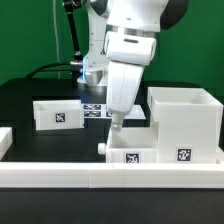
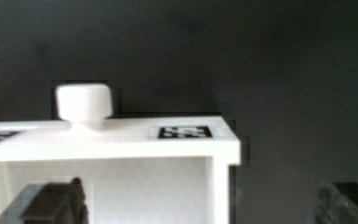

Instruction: Assemble drawer

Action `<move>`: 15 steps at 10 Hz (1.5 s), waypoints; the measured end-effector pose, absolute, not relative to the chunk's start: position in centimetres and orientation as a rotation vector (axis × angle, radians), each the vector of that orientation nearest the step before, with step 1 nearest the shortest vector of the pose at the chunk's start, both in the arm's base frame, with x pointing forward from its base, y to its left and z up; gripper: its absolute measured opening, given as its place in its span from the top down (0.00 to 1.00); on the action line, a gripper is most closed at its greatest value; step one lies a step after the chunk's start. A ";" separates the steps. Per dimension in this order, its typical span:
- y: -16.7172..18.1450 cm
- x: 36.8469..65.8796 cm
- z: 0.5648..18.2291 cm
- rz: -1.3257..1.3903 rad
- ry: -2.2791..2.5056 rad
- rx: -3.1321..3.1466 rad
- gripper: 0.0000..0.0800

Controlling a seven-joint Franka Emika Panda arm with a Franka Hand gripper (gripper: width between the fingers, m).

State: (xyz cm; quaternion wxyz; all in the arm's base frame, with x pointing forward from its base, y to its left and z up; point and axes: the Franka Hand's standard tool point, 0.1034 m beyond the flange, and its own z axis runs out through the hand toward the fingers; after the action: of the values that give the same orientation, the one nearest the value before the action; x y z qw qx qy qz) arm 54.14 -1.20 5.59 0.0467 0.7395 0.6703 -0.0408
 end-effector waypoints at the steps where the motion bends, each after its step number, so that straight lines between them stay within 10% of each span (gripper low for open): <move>1: -2.5 54.4 6.1 -0.140 2.066 2.237 0.19; 15: -7.6 57.6 4.5 0.128 2.096 2.170 0.19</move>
Offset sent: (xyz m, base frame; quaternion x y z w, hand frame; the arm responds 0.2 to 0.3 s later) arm 0.0000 0.0000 0.0000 0.0000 0.0650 0.0000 0.9979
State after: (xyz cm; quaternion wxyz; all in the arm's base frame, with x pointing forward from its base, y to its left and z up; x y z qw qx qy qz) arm 57.56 -7.58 4.46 0.0607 0.7173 0.6928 0.0424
